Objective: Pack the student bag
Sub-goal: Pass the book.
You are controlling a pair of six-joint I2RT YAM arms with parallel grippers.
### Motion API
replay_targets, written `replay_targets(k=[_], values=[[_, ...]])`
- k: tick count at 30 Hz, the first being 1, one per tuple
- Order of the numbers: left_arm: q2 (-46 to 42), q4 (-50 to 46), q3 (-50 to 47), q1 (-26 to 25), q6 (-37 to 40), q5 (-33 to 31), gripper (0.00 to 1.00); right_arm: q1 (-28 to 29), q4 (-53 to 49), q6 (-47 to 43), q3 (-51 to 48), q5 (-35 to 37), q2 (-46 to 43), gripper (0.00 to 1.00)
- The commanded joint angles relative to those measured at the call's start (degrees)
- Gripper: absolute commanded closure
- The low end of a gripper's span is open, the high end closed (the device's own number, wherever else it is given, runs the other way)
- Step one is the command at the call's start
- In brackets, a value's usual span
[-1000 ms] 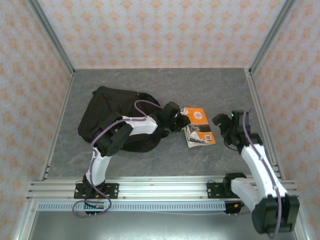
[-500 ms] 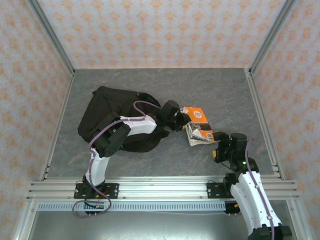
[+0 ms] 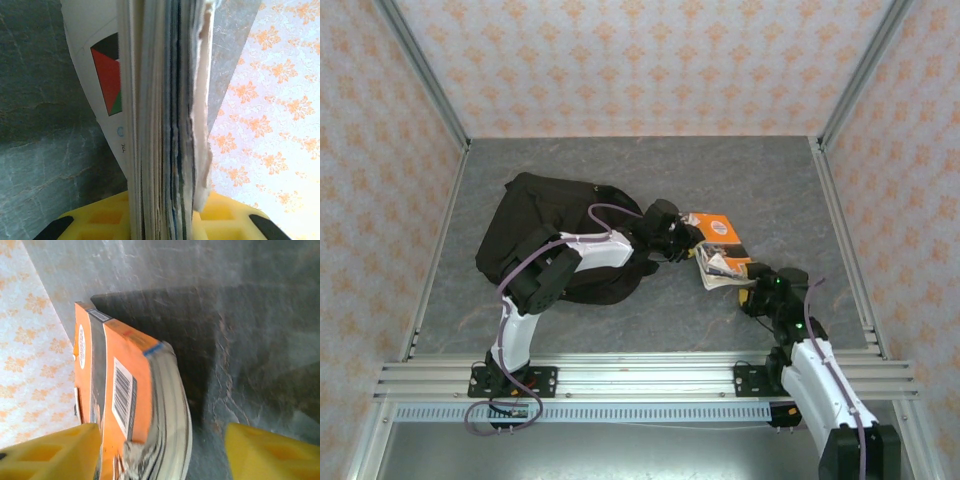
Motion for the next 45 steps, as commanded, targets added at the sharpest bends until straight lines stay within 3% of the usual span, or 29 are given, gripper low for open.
replay_targets(k=[1, 3, 6, 8, 11, 13, 16, 23, 27, 32, 37, 45], values=[[-0.6, 4.1, 1.7, -0.6, -0.9, 2.5, 0.76, -0.2, 3.6, -1.1, 2.9, 3.7, 2.2, 0.60], [-1.2, 2.4, 1.8, -0.5, 0.4, 2.7, 0.72, -0.3, 1.6, -3.3, 5.1, 4.1, 2.1, 0.76], [-3.4, -4.7, 1.5, 0.2, 4.9, 2.3, 0.49, -0.4, -7.8, -9.2, 9.5, 6.6, -1.0, 0.91], [-7.0, -14.6, 1.6, 0.9, 12.0, -0.8, 0.34, -0.5, -14.1, -15.0, 13.1, 8.1, -3.4, 0.99], [-13.1, -30.9, 3.7, 0.4, 24.0, -11.5, 0.25, -0.6, -19.4, -23.9, 17.9, 7.2, -4.2, 1.00], [-16.2, -34.8, 2.7, -0.1, 27.9, -18.2, 0.22, -0.6, -22.0, -30.2, 20.9, 6.2, -3.8, 1.00], [-19.1, -36.4, 1.0, -0.8, 31.2, -22.1, 0.20, -0.7, -20.6, -36.7, 23.7, -1.2, -2.8, 1.00], [-18.0, -38.5, 4.3, -5.0, 34.6, -23.2, 0.19, -1.2, -21.3, -47.1, 29.6, -16.8, 0.2, 1.00], [-18.9, -37.5, 4.3, -6.9, 34.1, -24.5, 0.19, -1.1, -14.6, -45.4, 28.0, -24.5, 2.4, 1.00], [-20.9, -36.3, 3.1, -7.1, 33.0, -27.1, 0.19, 1.4, -14.4, -48.2, 28.7, -25.1, 2.5, 1.00], [-20.9, -34.6, 2.7, -6.3, 30.8, -25.5, 0.19, 4.2, -18.6, -51.1, 30.9, -23.0, 1.6, 1.00], [-20.6, -33.8, 3.0, -6.1, 30.9, -25.6, 0.19, 4.5, -20.8, -51.0, 31.4, -18.6, 1.7, 1.00]])
